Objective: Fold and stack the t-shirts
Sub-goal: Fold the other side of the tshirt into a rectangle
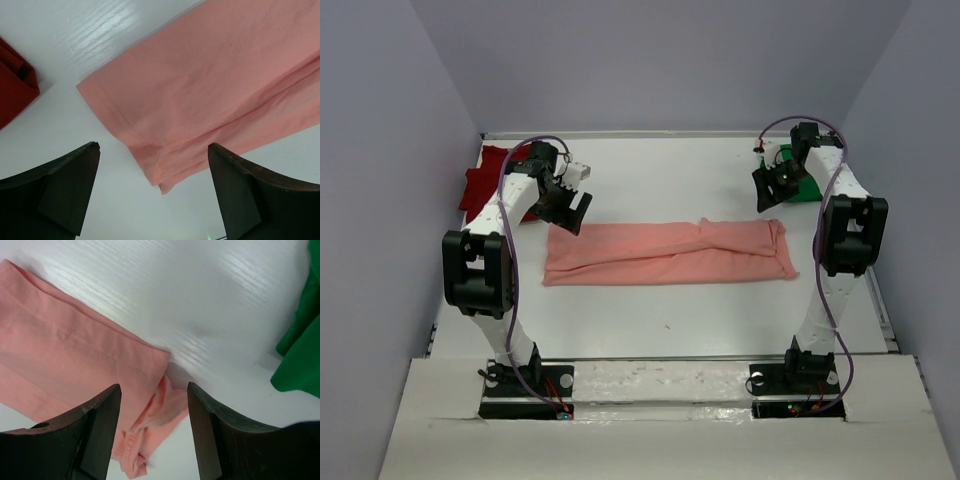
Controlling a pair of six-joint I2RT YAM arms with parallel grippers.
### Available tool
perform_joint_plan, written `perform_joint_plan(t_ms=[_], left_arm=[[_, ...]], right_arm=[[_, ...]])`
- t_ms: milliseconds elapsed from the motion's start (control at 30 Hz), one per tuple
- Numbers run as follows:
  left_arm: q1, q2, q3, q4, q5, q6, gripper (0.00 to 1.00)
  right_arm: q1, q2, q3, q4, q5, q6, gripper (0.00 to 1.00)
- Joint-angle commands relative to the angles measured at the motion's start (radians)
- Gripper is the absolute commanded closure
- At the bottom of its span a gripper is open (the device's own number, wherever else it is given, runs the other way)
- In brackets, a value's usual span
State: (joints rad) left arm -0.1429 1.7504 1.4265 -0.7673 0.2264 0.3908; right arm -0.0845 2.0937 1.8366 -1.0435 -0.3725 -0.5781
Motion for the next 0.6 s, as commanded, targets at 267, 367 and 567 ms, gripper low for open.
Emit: perform_joint_plan(t_ms=[267,367,567], left_arm=[[-0.003,0.0,0.02,-0.021,-0.006,-0.004,0.01],[-0.003,0.009,0.022,-0.023,0.001,-0.006,0.01],[-0.003,-0.003,0.008,-0.024,-0.01,-0.003,0.01]], right_arm=[[0.034,0.034,0.017,0.006,-0.039,0.009,0.41],[0.034,0.038,0.006,0.019,-0.048,0.015,0.42],[0.034,0.059,0.015,0.006,-0.057,0.027,0.42]])
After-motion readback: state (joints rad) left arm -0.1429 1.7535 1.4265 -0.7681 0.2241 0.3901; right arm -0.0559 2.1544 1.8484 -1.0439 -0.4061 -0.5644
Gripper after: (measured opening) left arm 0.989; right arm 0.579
